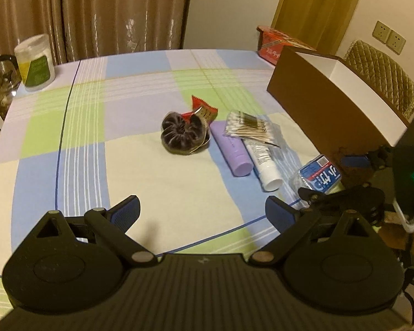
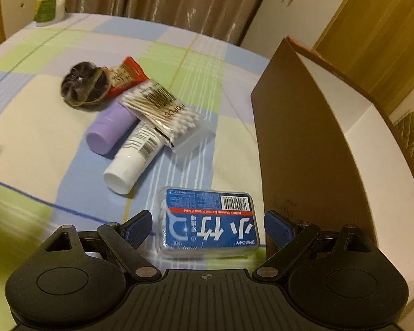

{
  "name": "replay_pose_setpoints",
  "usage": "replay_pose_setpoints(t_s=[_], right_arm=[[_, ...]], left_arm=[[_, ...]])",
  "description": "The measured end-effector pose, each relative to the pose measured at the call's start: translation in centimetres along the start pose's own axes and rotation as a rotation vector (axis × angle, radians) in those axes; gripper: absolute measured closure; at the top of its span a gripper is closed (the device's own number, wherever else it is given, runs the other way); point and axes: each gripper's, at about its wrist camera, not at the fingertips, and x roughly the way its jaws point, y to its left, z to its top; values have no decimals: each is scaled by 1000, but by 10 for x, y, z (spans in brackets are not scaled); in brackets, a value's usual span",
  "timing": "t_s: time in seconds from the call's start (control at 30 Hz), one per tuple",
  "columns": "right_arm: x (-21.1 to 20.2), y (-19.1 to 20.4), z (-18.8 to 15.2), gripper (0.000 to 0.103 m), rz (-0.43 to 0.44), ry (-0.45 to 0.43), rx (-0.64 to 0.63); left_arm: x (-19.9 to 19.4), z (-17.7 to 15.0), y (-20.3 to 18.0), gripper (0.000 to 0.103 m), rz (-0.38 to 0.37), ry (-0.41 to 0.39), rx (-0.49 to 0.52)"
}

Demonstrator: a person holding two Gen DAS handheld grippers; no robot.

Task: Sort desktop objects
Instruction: 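Grasp the blue dental floss pick box with the right gripper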

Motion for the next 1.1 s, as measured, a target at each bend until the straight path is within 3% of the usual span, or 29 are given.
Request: replay_pose_setpoints(t_s=[0.43,0.6,0.77,0.87,1.1], right_arm=[[21,-4,13,4,-27,66,182],[13,-5,5,4,72,97,255],[-5,-1,-6,4,126,56,295],[-8,-9,-6,4,112,20,366],[-7,-10,-2,4,107,11,396]], left_arm=[[10,-7,14,8,-12,26,-40],[12,-6,14,8,-15,21,-45],[11,-3,15,8,-8,13,-41],[12,-1,15,8,-3,13,-30],[18,7,10,8,3,6,16]])
